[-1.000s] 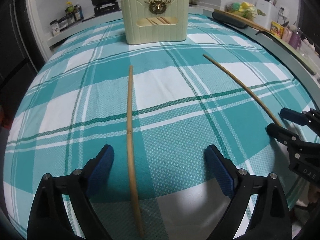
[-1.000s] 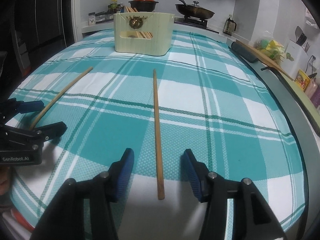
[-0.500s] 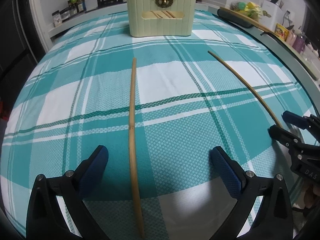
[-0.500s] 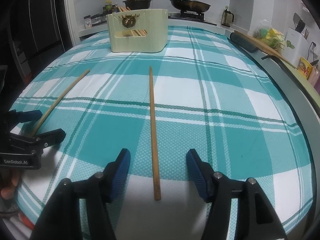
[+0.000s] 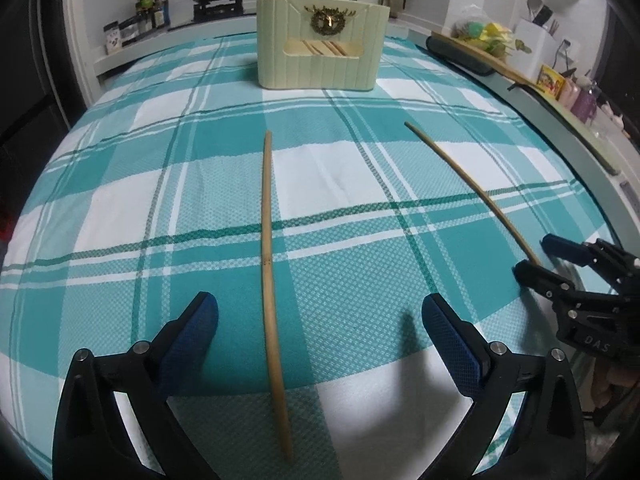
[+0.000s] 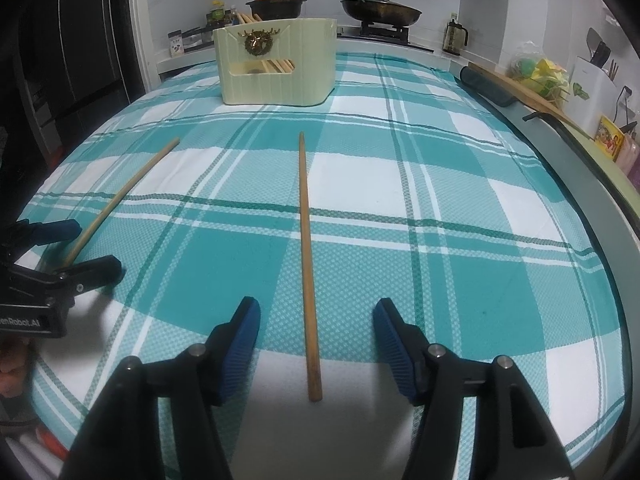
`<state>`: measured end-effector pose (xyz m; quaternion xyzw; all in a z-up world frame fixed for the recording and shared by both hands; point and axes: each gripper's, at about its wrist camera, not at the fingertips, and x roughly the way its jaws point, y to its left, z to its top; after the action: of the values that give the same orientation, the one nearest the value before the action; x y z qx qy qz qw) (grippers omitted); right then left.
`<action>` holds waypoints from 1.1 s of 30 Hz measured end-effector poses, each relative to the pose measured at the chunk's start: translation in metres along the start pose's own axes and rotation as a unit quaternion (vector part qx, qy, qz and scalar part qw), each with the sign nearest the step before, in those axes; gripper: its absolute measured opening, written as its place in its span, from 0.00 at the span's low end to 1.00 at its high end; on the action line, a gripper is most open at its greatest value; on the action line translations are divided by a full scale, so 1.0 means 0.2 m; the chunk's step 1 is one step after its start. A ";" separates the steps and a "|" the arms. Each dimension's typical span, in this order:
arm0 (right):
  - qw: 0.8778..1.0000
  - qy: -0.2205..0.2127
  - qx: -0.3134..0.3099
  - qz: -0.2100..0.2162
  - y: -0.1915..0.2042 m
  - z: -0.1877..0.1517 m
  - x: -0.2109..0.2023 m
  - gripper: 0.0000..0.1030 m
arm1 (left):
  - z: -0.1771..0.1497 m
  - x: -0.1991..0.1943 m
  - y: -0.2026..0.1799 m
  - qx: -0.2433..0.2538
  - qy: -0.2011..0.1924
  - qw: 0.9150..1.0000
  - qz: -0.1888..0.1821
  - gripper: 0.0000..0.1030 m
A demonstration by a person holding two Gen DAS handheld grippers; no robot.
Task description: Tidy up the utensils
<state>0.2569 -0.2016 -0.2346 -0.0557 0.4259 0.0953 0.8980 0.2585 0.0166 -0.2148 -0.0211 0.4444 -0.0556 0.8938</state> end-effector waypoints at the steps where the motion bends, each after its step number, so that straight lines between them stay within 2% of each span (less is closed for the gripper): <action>1: 1.000 0.003 -0.001 0.003 0.00 0.00 0.00 0.60 | 0.02 -0.03 0.02 -0.002 -0.008 1.000 -0.004 0.99; 4: 1.000 0.022 -0.003 0.014 -0.03 0.04 -0.01 0.60 | 0.11 -0.14 0.14 -0.022 -0.032 0.999 -0.020 0.99; 7: 0.999 0.013 0.002 0.029 -0.10 0.13 -0.06 0.60 | 0.21 -0.16 0.31 -0.053 -0.037 0.997 -0.046 0.99; 10: 0.998 0.009 0.015 0.054 -0.18 0.24 -0.09 0.60 | 0.28 -0.08 0.39 -0.068 -0.015 0.996 -0.057 0.99; 13: 0.996 0.027 0.026 0.082 -0.23 0.34 -0.03 0.60 | 0.32 0.05 0.35 -0.049 0.012 0.997 -0.063 0.98; 17: 0.992 0.057 0.006 0.108 -0.19 0.46 0.09 0.60 | 0.39 0.24 0.27 -0.012 0.050 0.998 -0.048 0.83; 21: 0.989 0.087 -0.029 0.114 -0.10 0.57 0.25 0.60 | 0.46 0.37 0.26 0.001 0.075 0.997 -0.026 0.82; 26: 0.987 0.108 -0.070 0.095 0.02 0.68 0.46 0.59 | 0.54 0.45 0.22 0.035 0.093 0.995 0.008 0.76; 28: 0.985 0.121 -0.090 0.082 0.08 0.71 0.53 0.56 | 0.55 0.46 0.20 0.051 0.101 0.993 0.018 0.73; 29: 0.986 0.114 -0.108 0.063 0.12 0.73 0.55 0.49 | 0.55 0.46 0.19 0.053 0.100 0.994 0.014 0.62; 30: 0.985 0.116 -0.113 0.066 0.13 0.75 0.56 0.32 | 0.56 0.45 0.18 0.056 0.096 0.994 0.010 0.40; 31: 0.984 0.120 -0.112 0.067 0.15 0.77 0.57 0.21 | 0.56 0.45 0.16 0.060 0.095 0.994 0.005 0.29; 32: 0.984 0.125 -0.113 0.059 0.16 0.78 0.58 0.06 | 0.57 0.45 0.14 0.064 0.095 0.993 -0.001 0.12; 33: 0.983 0.130 -0.115 0.058 0.17 0.79 0.58 0.05 | 0.56 0.45 0.12 0.066 0.094 0.993 -0.009 0.06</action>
<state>0.4414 -0.1247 -0.2256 -0.1460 0.5274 0.1882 0.8156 0.4039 0.0293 -0.2195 0.0390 0.5216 -0.0942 0.8471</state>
